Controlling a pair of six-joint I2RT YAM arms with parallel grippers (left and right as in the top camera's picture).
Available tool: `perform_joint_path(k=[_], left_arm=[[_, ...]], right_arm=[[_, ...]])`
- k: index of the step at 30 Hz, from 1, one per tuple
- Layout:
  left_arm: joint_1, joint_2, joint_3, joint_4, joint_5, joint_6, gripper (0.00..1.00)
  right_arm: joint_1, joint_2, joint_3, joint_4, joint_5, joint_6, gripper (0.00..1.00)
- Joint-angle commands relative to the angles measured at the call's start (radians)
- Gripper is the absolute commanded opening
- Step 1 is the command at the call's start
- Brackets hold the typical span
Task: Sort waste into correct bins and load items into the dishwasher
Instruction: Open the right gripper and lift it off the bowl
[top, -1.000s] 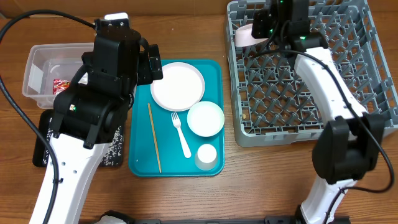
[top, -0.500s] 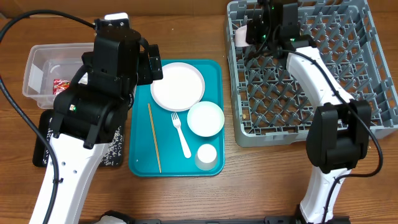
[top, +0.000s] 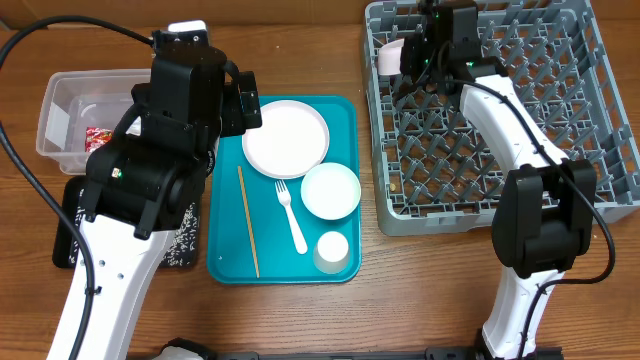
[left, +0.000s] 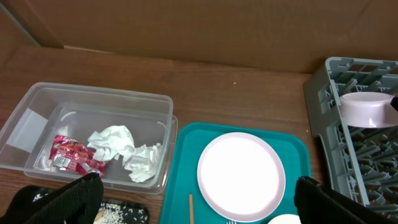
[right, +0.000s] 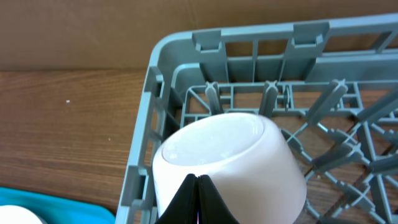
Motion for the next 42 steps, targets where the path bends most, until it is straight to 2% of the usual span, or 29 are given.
perform_joint_path(k=[1,15,25,34,36,39,40,42], left_arm=[[0.004,-0.008,0.021,0.004,-0.013,0.011,1.0],[0.004,-0.008,0.021,0.004,-0.013,0.011,1.0],[0.004,-0.008,0.021,0.004,-0.013,0.011,1.0],[0.004,-0.008,0.02,0.004,-0.013,0.011,1.0],[0.004,-0.008,0.021,0.004,-0.013,0.011,1.0],[0.004,-0.008,0.021,0.004,-0.013,0.011,1.0],[0.004,-0.008,0.021,0.004,-0.013,0.011,1.0],[0.004,-0.008,0.021,0.004,-0.013,0.011,1.0]], right_arm=[[-0.001,0.0,0.006,0.027,0.016,0.005,0.04],[-0.001,0.068,0.006,0.101,0.016,0.011,0.04],[-0.001,0.066,0.008,-0.048,0.097,0.008,0.04],[-0.001,-0.086,0.052,-0.061,0.097,0.008,0.06],[-0.001,-0.148,0.052,-0.105,0.097,0.008,0.12],[-0.002,-0.235,0.052,-0.232,0.096,0.01,0.28],[-0.002,-0.266,0.052,-0.291,0.092,0.012,0.35],[-0.002,-0.311,0.052,-0.396,0.082,0.012,0.56]])
